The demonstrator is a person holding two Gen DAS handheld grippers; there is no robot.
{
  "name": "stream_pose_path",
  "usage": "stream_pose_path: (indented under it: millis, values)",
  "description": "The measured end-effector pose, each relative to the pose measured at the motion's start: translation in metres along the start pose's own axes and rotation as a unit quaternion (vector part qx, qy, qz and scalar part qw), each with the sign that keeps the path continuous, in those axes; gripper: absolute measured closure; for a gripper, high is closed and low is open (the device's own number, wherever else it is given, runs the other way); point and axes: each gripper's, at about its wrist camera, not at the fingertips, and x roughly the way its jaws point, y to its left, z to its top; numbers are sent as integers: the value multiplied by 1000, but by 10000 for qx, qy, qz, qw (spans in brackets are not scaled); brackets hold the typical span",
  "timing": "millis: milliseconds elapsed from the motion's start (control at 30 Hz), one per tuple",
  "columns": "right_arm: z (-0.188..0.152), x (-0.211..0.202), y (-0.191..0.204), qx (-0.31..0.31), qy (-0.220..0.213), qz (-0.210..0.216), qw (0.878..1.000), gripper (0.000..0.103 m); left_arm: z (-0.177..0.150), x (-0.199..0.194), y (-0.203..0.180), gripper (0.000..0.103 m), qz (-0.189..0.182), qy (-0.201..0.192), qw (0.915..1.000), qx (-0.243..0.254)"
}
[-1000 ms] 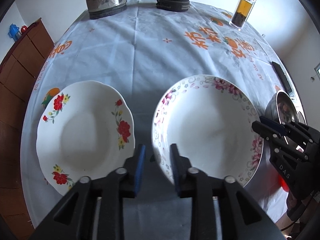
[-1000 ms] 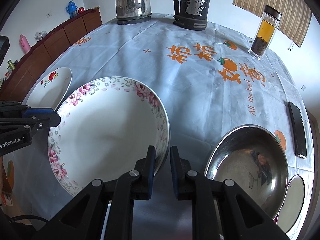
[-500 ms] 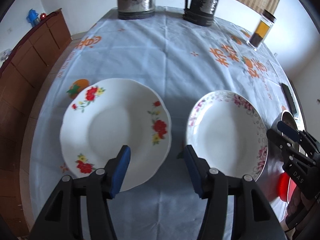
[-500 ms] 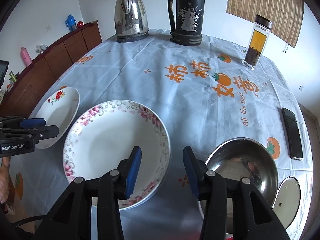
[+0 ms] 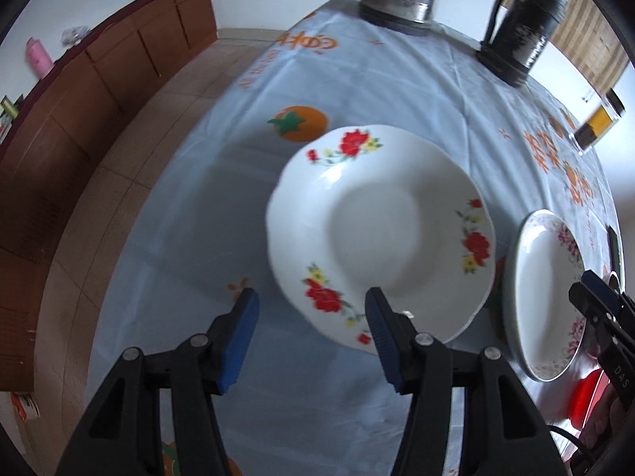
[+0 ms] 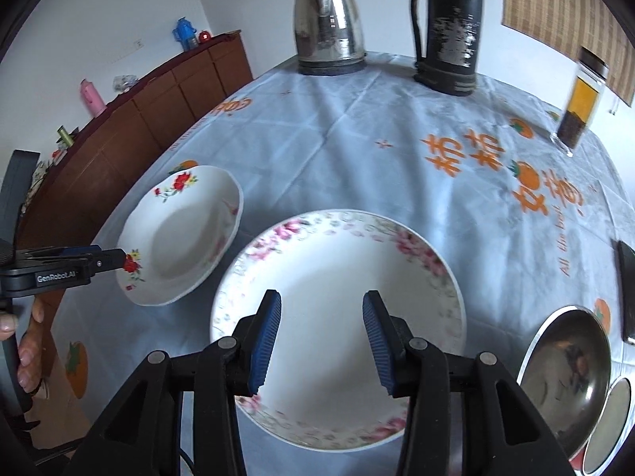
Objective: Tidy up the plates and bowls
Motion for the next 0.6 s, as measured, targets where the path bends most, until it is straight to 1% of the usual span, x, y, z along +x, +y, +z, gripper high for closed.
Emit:
stream_pose_path:
  millis: [133, 267, 333, 400, 600]
  values:
    - [14, 10, 15, -48, 37, 152, 9999, 59, 2, 4, 12, 47, 38, -12, 9999, -96]
    - [28, 24, 31, -186, 98, 206, 9996, 60, 8, 10, 19, 47, 28, -1, 9999, -153]
    - [35, 32, 37, -219, 156, 235, 9994, 63, 11, 13, 21, 47, 10, 6, 9999, -162]
    - [39, 40, 42, -266, 227, 255, 9991, 68, 14, 15, 22, 48, -39, 29, 9999, -144]
    - [51, 59, 61, -502, 382, 244, 9977, 68, 20, 19, 21, 49, -115, 21, 9999, -65]
